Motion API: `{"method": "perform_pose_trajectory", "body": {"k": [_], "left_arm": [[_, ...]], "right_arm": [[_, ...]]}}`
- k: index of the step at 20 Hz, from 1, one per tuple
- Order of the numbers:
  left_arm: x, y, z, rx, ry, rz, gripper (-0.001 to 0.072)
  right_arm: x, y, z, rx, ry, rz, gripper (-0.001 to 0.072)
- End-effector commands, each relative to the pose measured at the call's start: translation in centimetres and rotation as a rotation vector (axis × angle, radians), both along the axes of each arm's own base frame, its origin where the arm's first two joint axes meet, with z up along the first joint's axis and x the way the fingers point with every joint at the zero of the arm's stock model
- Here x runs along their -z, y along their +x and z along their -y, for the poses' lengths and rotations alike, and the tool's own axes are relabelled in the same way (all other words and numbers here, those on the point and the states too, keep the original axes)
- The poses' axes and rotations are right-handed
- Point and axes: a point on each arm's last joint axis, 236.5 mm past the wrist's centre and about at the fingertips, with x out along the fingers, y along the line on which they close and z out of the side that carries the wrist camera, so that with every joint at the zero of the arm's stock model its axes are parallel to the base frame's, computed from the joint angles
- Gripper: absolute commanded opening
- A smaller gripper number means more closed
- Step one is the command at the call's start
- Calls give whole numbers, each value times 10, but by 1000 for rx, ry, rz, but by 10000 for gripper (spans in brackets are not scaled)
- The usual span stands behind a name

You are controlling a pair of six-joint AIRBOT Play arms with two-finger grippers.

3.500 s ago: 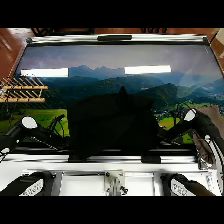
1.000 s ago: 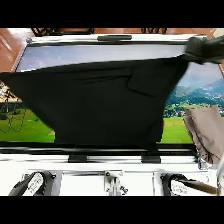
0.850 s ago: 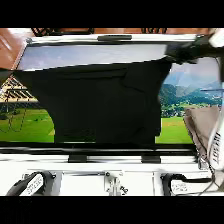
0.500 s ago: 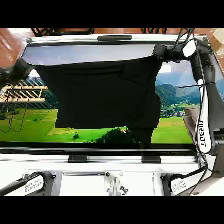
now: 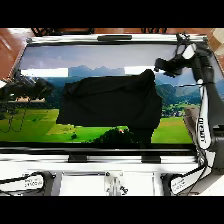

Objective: Fold the shirts.

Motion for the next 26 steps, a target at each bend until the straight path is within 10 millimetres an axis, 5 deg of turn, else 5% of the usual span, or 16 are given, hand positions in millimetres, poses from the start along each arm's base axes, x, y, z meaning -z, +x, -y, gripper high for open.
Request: {"method": "perform_pose_trajectory", "body": {"k": [1, 2, 4, 8, 14, 18, 21, 23, 26], "left_arm": [[30, -91, -36, 97, -28, -339, 320], [41, -111, -43, 91, -30, -410, 348], [66, -131, -39, 77, -58, -479, 670], [106, -145, -22, 113, -39, -487, 582], [122, -119, 1, 111, -42, -425, 581], [124, -102, 17, 105, -43, -379, 499], [123, -104, 25, 129, -44, -382, 107], [120, -107, 26, 148, -47, -382, 30], [115, -112, 29, 188, -47, -372, 30]], "right_arm": [[11, -93, 58, -25, -64, -357, 639], [12, -116, 72, -5, -45, -450, 639], [9, -141, 89, 36, -14, -546, 638], [4, -145, 95, 62, -9, -542, 638], [4, -133, 93, 66, -10, -495, 638], [4, -132, 93, 68, -11, -492, 638], [16, -137, 93, 67, -8, -526, 638], [38, -150, 67, 8, 97, -588, 639], [82, -165, 36, -23, 215, -648, 639]]}}
